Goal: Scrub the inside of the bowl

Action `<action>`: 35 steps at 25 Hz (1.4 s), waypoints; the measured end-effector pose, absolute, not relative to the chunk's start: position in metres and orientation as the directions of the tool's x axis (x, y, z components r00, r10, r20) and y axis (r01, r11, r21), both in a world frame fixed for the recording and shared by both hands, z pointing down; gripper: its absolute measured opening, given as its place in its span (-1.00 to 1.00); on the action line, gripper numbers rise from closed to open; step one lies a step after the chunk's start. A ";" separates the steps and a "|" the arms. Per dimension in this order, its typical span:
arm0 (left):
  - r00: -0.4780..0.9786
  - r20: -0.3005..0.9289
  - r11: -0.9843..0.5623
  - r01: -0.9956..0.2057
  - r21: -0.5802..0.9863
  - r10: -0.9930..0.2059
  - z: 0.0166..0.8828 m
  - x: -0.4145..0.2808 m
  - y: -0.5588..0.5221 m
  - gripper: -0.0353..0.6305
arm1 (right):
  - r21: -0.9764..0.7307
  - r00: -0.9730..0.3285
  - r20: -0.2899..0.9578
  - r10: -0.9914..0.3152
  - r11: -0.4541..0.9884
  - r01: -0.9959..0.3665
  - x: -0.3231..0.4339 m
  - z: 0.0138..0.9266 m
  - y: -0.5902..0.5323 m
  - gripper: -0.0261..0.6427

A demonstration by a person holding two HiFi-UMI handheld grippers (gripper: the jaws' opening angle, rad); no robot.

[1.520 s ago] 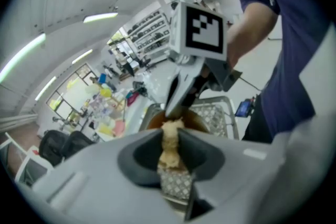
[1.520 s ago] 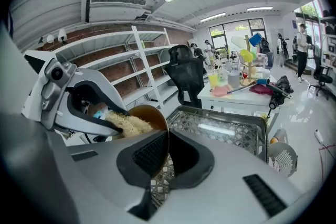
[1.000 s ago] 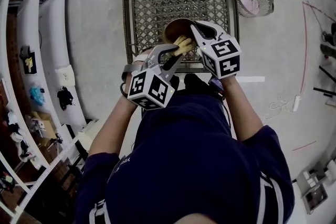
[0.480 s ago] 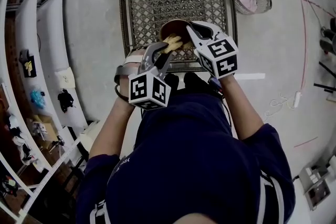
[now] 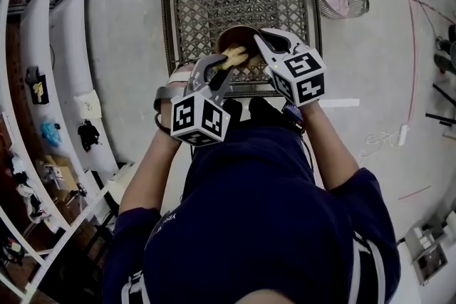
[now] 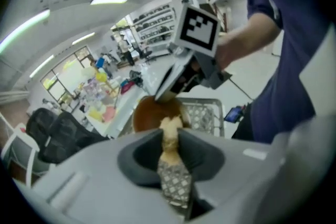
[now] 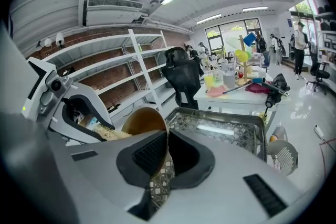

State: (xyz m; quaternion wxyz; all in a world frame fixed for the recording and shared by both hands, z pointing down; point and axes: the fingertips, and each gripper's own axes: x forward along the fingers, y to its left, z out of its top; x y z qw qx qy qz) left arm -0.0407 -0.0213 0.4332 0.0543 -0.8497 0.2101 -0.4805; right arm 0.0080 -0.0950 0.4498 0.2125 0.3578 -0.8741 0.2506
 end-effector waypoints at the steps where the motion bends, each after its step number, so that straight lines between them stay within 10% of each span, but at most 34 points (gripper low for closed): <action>1: 0.455 0.795 -0.908 -0.317 -0.276 -0.400 0.435 -0.040 -0.020 -0.67 | -0.292 -0.657 0.552 -0.513 0.619 -0.729 0.006 0.451 -0.093 -0.88; 9: 0.588 0.731 -0.898 -0.433 -0.078 -0.347 0.424 -0.017 -0.028 -0.67 | -0.309 -0.669 0.551 -0.498 0.623 -0.718 0.002 0.453 -0.088 -0.88; 35: 0.516 0.712 -0.848 -0.483 -0.218 -0.476 0.404 -0.043 -0.060 -0.67 | -0.276 -0.669 0.554 -0.495 0.649 -0.709 -0.002 0.448 -0.089 -0.88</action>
